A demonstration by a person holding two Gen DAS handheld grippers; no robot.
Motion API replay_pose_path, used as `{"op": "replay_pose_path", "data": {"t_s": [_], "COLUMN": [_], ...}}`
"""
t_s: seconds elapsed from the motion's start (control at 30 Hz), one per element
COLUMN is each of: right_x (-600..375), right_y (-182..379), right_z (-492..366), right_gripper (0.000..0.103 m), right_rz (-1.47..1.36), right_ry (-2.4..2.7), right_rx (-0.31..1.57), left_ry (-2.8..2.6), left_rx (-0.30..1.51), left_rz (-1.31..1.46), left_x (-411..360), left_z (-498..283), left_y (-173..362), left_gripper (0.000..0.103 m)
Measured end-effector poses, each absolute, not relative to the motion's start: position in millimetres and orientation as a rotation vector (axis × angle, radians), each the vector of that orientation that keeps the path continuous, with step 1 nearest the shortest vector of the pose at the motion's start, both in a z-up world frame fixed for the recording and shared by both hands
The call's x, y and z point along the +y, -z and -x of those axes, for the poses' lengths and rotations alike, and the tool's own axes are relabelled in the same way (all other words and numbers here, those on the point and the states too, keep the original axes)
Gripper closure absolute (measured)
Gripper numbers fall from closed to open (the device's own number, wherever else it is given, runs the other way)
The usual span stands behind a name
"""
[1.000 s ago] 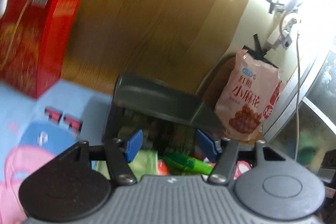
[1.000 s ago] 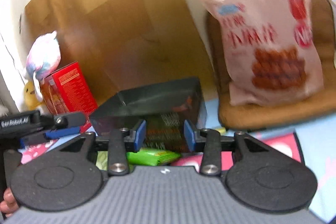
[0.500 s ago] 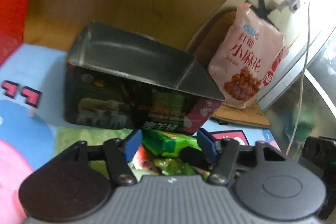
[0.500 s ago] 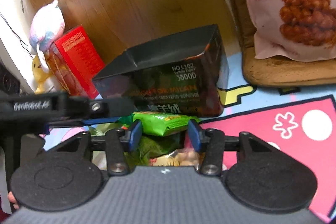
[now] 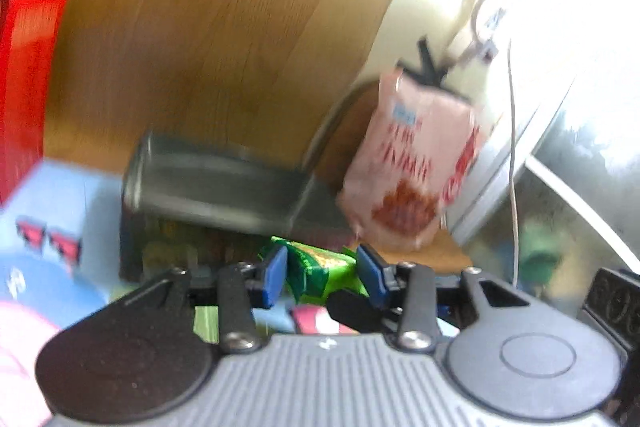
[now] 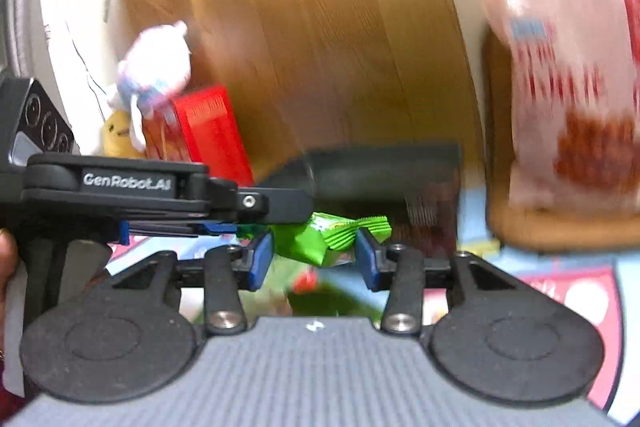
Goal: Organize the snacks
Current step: 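Move the right gripper back to the snack pile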
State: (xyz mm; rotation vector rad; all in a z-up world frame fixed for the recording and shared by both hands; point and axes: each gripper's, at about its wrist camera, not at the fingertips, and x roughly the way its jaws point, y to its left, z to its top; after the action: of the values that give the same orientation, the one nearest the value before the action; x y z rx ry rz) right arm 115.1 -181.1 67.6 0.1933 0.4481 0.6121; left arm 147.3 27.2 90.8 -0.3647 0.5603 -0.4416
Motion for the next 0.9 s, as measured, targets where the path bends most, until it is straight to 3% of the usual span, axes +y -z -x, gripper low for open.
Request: {"op": "replay_pose_path", "data": {"t_s": [0.1,0.17,0.3,0.37,0.4,0.53,0.63,0.73,0.83,0.87,0.9], "right_x": [-167,-158,-163,-187,-201,-237,-238,-232,-216,-212,-206], "right_y": [-83,-85,-77,-71,-67,-44,-22,-6,-4,-3,-1], "right_z": [-134,-158,-188,-185,-184,-193,-211,-219,-211,-209,-208], "right_gripper": [0.055,0.051,0.044,0.038,0.033,0.03,0.026,0.017,0.018,0.042,0.05], "right_rz": [-0.145,-0.122,-0.136,-0.24,-0.296,-0.462,-0.537,-0.616,-0.496,-0.509,-0.55], "right_ry": [-0.585,-0.556,-0.496,-0.483,-0.461,-0.401,-0.417,-0.472,-0.471,-0.552,-0.65], "right_rx": [0.386,0.361,0.445,0.442,0.443,0.515,0.648,0.741,0.777,0.792,0.828], "left_ry": [0.388,0.337,0.246,0.16,0.109,0.053,0.102,0.137,0.153,0.2,0.244], "left_rx": [0.504,0.506,0.512,0.481,0.486,0.631,0.715,0.71,0.731,0.743,0.752], "left_rz": [0.357,0.351,0.365,0.398,0.426,0.531,0.53,0.517,0.509,0.535,0.556], "left_x": [28,26,48,70,81,107,99,85,79,83,81], "left_z": [-169,-188,-195,-191,-193,-213,-220,-212,-203,-198,-196], "left_y": [-101,-98,-92,-88,-84,-58,-41,-42,-47,-47,-46], "left_gripper": [0.058,0.045,0.043,0.036,0.035,0.037,0.044,0.044,0.044,0.044,0.045]}}
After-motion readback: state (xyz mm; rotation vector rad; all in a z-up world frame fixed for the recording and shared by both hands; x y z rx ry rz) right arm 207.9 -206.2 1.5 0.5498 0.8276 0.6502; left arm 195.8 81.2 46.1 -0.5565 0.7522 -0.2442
